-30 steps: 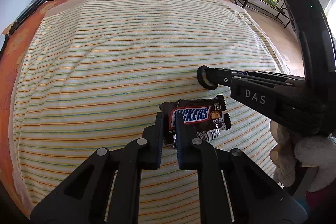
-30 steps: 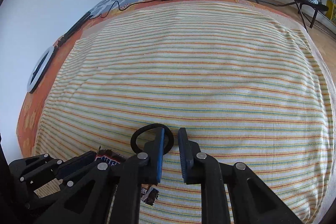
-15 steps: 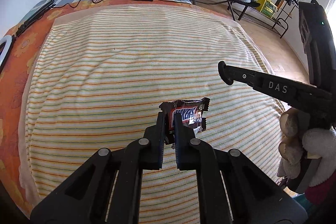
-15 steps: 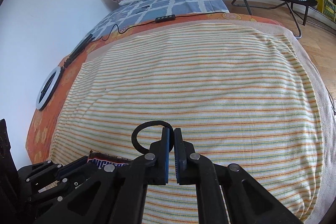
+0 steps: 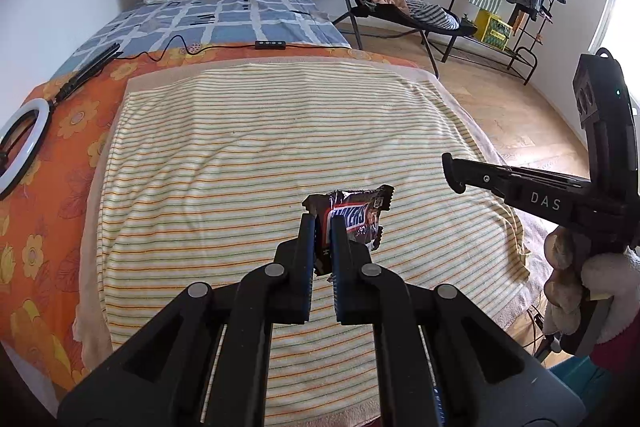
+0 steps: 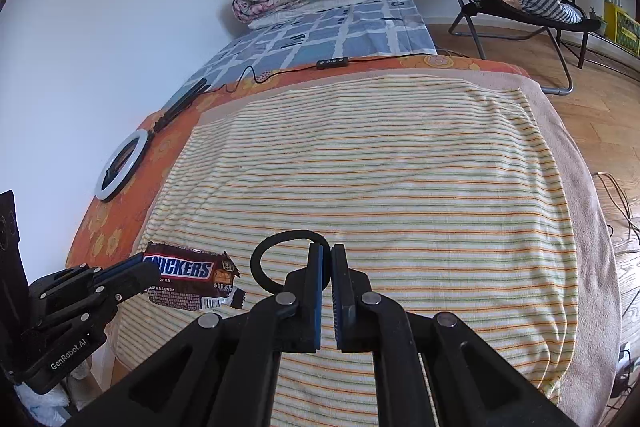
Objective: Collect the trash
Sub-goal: 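Carry the wrapper and hair tie over the blue basket and open both tools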
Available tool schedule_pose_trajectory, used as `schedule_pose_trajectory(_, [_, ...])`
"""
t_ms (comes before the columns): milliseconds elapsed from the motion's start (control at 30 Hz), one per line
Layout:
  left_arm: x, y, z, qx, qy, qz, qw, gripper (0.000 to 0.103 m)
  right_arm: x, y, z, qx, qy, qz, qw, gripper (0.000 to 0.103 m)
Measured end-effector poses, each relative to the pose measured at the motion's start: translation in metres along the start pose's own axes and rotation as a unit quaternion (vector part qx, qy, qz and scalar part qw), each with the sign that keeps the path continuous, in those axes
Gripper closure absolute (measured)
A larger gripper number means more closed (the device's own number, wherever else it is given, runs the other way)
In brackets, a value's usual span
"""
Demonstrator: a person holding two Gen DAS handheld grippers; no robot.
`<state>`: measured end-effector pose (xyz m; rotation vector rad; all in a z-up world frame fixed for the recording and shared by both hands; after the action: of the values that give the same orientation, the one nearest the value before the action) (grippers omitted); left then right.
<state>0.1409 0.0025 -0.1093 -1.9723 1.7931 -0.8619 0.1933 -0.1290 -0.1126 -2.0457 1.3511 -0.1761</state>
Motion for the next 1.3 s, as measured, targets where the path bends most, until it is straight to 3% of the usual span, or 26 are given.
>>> schedule_pose_trajectory(533, [0.025, 0.053, -0.060, 0.009, 0.009, 0.028, 0.9995, 0.097, -0.028, 0.075, -0.060, -0.004, -0.017, -0.035, 0.999, 0.101])
schedule_pose_trajectory(1000, [0.022, 0.122, -0.090, -0.013, 0.005, 0.034, 0.9993, 0.097, -0.049, 0.149, -0.087, -0.025, -0.043, -0.051, 0.997, 0.101])
schedule_pose_trajectory(1300, [0.013, 0.166, -0.090, -0.048, 0.000, 0.033, 0.9983, 0.097, -0.062, 0.194, -0.087, -0.056, -0.067, -0.052, 0.995, 0.101])
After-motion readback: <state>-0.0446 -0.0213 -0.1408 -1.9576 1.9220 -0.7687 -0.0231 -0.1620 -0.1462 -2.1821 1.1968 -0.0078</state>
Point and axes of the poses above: each gripper's, at about its wrist camera, not at the fingertips, and z roughly the way its jaws point, x to its right, y to its underside, the point moved 10 cm from there along z, roughly the way its jaws point, and after that the axes turned 5 degrees about -z, right-handed, at the moved point
